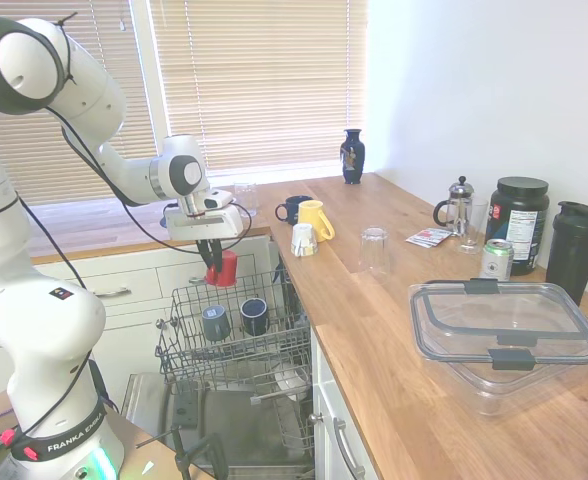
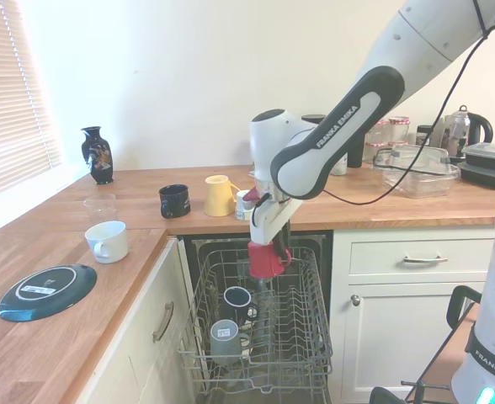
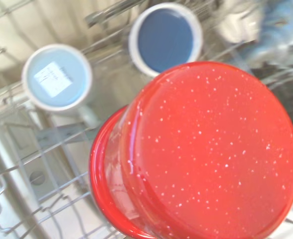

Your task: Unload a mug from dishwasher

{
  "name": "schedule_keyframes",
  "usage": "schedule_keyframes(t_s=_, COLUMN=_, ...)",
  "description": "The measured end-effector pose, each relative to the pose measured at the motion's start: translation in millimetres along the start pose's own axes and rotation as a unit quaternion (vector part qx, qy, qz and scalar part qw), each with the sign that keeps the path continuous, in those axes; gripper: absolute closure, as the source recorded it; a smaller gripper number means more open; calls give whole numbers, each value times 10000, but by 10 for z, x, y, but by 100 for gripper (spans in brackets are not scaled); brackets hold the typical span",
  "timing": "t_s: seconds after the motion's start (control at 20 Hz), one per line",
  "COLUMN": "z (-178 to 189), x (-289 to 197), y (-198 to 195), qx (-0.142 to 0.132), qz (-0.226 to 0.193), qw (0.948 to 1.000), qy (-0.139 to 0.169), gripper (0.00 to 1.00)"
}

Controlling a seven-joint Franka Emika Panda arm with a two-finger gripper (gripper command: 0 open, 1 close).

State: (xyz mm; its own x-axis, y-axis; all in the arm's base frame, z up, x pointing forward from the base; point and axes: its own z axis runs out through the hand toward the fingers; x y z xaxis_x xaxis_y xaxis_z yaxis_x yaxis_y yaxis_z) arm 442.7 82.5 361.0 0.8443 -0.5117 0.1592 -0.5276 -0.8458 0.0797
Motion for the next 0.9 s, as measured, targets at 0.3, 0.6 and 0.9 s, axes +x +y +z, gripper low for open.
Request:
schedule_keyframes(t_s=0.3, z=-353, x=183, y=431, qx=121, qz=261, qw=9996, qy=74, gripper=100)
schedule_keyframes(t_s=0.6, z=-371, x=465, y=746, qx=220, qz=542, qw=9983, qy=29, gripper=100)
schedule_keyframes(t_s=0.9, z=-465, x=829, y=1168, qx=289, qz=790, qw=9964, qy=113, gripper=100)
